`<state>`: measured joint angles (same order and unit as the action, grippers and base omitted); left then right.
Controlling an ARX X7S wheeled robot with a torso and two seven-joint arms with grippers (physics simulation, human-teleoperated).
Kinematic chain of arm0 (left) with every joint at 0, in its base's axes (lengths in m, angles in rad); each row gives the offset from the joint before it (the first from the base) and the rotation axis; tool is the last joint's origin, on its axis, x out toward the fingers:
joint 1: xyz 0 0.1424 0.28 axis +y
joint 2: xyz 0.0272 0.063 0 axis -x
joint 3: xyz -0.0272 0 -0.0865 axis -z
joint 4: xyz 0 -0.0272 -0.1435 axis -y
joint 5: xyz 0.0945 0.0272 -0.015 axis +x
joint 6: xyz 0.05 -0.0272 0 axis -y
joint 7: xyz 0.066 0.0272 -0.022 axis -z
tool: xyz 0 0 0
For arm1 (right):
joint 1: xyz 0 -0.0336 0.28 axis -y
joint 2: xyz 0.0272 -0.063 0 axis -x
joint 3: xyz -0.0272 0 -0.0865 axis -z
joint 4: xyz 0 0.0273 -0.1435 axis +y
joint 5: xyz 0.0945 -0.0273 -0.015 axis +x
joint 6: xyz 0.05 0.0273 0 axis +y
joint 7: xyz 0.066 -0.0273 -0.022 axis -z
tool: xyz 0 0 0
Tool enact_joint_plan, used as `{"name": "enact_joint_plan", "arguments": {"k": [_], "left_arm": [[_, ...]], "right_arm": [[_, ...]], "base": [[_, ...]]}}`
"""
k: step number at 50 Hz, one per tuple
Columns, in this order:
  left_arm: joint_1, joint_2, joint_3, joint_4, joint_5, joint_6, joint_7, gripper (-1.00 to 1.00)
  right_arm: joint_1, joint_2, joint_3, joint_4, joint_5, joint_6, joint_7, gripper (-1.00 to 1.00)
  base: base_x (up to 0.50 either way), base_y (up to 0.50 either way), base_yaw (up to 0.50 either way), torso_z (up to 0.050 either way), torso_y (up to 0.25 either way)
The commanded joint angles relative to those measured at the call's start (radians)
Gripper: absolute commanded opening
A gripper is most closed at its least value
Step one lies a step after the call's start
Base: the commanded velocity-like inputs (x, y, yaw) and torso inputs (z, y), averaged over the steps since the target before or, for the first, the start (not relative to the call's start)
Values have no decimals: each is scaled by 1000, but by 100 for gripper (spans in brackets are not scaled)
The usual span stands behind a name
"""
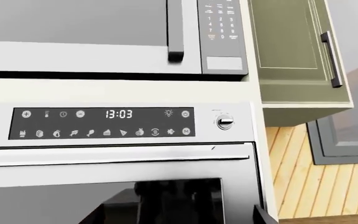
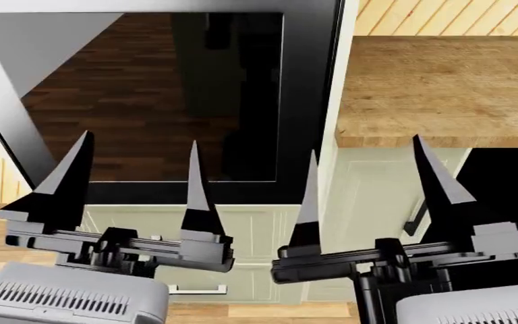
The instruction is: Preheat the oven by turning the temperature knob.
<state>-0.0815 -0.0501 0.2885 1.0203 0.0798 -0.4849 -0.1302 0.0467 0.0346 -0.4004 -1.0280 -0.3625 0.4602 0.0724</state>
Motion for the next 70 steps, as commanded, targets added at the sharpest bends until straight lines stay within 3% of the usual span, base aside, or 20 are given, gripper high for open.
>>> {"name": "enact_joint_plan", "arguments": {"k": [1,12,13,30,50,70], "left_arm": [[4,46,-33,27,10,23,48,100],[64,39,-31,27,-14,95,85,100],[63,40,-30,27,-13,92,84,100],[87,46,-19,27,3,125,107,100],[82,49,-13,27,29,116,99,100],[90,49,-9,27,31,124,103,100]], "right_arm": [[-14,-31,-2,-19,-31,-7,-39,100],[-24,-30,-23,-18,-33,-9,-44,100],[-31,-33,8,-19,84,-11,-39,100],[-37,-32,-18,-19,4,-23,-54,100],[-33,-33,-22,-19,-1,-25,-36,100],[-47,-33,-21,-19,18,-30,-63,100]], "base": [[0,0,0,0,0],[0,0,0,26,0],[0,0,0,50,0],[0,0,0,50,0],[325,0,0,6,0],[46,0,0,0,0]]}}
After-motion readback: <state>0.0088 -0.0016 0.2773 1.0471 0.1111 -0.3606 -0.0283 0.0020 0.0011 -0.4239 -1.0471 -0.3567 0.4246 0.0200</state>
